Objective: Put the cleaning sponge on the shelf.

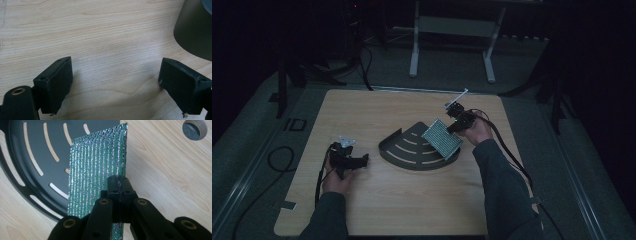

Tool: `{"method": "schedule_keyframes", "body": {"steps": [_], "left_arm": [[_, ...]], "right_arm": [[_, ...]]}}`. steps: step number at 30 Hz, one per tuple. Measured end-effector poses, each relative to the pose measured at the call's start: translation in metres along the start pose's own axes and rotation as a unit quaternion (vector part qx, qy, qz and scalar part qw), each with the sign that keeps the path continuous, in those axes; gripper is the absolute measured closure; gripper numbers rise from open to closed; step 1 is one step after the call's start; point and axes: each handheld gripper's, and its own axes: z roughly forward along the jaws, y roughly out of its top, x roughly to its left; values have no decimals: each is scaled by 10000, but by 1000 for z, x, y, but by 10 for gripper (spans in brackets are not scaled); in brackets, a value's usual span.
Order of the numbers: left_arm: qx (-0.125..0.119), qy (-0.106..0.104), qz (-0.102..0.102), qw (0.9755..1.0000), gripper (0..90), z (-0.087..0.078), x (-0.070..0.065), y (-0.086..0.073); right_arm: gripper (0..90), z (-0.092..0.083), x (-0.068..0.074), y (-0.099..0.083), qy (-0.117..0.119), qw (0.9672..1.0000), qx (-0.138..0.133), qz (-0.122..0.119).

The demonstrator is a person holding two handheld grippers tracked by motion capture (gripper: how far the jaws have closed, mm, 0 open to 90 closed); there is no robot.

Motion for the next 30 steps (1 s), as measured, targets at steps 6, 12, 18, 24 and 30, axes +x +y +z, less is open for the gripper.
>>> {"method": "schedule_keyframes", "body": {"steps": [6, 12, 18, 24, 30], "left_arm": [[1, -1, 0, 10000, 127, 0, 0, 0], [-3, 0, -4, 10000, 127, 0, 0, 0], [-6, -1, -5, 10000, 127, 0, 0, 0], [-5, 0, -6, 10000, 127, 0, 0, 0], [-7, -1, -5, 10000, 127, 0, 0, 0]], "right_arm": [[895, 5, 3, 1, -12, 10000, -7, -12], [895, 7, 3, 2, -16, 10000, -24, 10], [895, 14, 2, -4, 62, 10000, 17, 57], [895, 20, 1, -9, 100, 9999, 70, 55], [895, 23, 3, -9, 98, 9999, 117, 33]]}}
